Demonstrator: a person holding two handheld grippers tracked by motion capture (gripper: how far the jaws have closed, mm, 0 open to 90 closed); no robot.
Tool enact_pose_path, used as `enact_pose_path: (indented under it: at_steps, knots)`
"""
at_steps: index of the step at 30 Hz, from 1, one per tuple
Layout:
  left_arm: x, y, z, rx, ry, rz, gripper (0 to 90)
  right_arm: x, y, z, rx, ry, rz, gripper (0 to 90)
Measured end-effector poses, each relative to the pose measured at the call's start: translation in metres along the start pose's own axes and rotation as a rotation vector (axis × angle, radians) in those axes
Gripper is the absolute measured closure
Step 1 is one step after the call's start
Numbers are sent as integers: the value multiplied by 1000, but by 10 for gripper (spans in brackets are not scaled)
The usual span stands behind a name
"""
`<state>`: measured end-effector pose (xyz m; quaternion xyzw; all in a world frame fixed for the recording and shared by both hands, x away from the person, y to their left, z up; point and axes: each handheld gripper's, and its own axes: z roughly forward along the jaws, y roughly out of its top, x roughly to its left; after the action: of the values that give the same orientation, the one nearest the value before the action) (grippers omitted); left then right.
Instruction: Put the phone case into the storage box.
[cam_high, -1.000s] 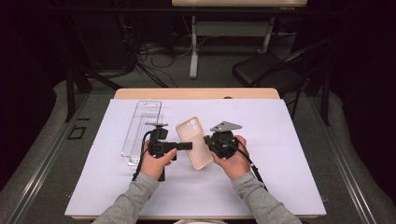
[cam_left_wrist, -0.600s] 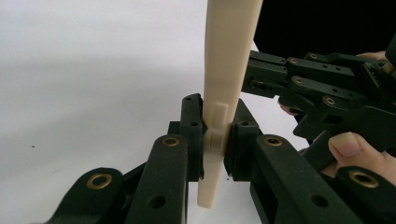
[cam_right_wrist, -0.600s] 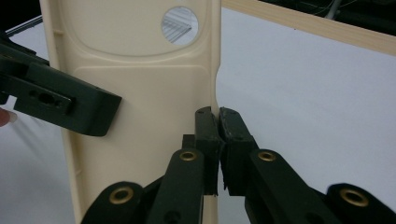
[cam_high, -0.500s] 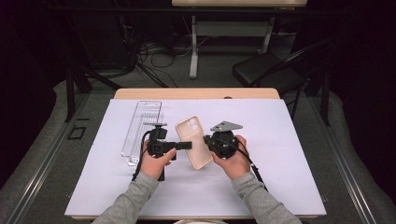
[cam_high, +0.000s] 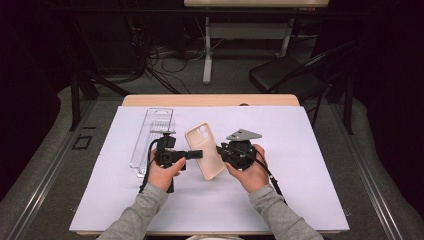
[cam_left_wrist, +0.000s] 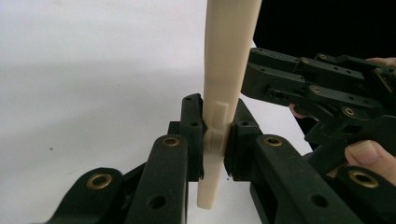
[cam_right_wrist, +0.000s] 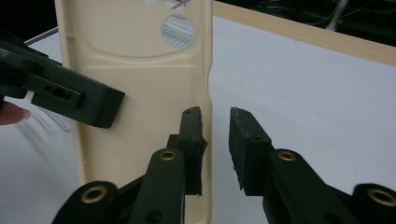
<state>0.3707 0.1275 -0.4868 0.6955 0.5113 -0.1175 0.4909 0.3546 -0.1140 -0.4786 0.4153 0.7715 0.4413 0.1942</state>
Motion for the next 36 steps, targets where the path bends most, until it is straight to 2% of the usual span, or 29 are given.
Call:
enact_pose_path:
  at_steps: [5,11,17,21,30,36]
  knots:
    - [2,1,-3,-3,-2,5,803,1,0,-1,-3,9,-5,703]
    - [4,4,-8,-13,-8,28,803,0,2,-3,-26,20,-30,647]
    - [5,6,-11,-15,-17,75,803,-1,3,-5,-51,35,-57,593]
    - [4,6,-13,-19,-3,96,803,0,3,-5,-54,37,-92,568]
    - [0,11,-23,-24,0,186,803,2,4,-7,-47,73,-137,504]
    - [2,15,-32,-32,13,215,802,2,6,-8,-66,97,-161,468]
